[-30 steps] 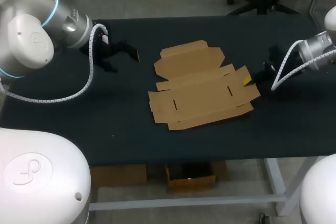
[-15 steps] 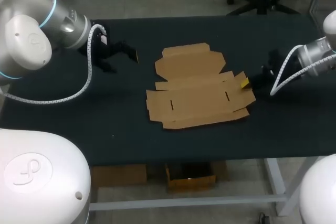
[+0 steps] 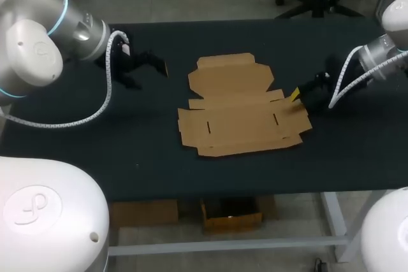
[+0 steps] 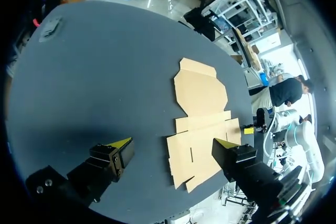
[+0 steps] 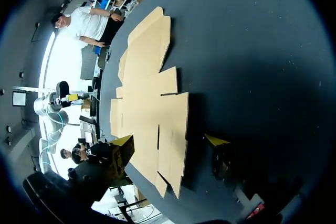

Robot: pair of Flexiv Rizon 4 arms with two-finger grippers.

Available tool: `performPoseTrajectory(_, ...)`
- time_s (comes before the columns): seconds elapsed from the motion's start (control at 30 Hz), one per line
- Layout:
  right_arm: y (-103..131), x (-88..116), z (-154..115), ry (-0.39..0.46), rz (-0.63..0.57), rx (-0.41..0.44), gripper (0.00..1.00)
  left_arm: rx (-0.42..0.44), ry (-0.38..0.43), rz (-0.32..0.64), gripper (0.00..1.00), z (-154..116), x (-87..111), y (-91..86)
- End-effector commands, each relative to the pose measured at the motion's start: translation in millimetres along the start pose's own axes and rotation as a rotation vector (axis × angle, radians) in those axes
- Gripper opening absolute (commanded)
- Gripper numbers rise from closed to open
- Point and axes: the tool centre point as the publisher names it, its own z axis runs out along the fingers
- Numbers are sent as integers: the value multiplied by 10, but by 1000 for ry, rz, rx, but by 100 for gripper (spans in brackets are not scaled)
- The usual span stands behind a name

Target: Assemble the packaging by folding the flat box into shape, placing the metal phone stand inside, and closing the box properly

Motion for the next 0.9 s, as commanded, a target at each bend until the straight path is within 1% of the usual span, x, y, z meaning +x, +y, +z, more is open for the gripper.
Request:
performPoseTrajectory(0.03, 149, -18, -28, -8, -6, 62, 77, -1, -4, 1, 100, 23, 15, -10)
performPoseTrajectory(0.13, 224, -16, -27, -22, -20, 87, 73, 0, -8, 0, 100, 23, 24, -16)
performPoseTrajectory(0.2, 262, -8, -21, -14, -39, 106, 69, 1, -12, -2, 100, 25, 31, -24)
performPoseTrajectory(0.3, 323, -16, 24, -20, -46, 134, 69, 1, -15, -4, 100, 29, 44, -27)
performPoseTrajectory(0.37, 350, -28, 69, -25, -46, 158, 65, 2, -17, -4, 100, 29, 46, -26)
performPoseTrajectory(0.4, 356, -33, 91, -29, -43, 167, 62, 3, -18, -5, 100, 30, 46, -26)
performPoseTrajectory(0.47, 371, -49, 123, -23, -43, 185, 50, 3, -20, -8, 100, 37, 41, -30)
performPoseTrajectory(0.6, 370, -57, 154, -18, -43, 194, 43, 3, -22, -13, 100, 54, 32, -36)
performPoseTrajectory(0.7, 345, -53, 179, -14, -43, 203, 42, 2, -24, -15, 100, 60, 36, -40)
performPoseTrajectory(0.87, 247, -59, 201, -6, -39, 208, 38, 1, -23, -14, 100, 64, 42, -44)
performPoseTrajectory(0.9, 226, -60, 203, -4, -36, 209, 36, 1, -23, -14, 100, 65, 42, -44)
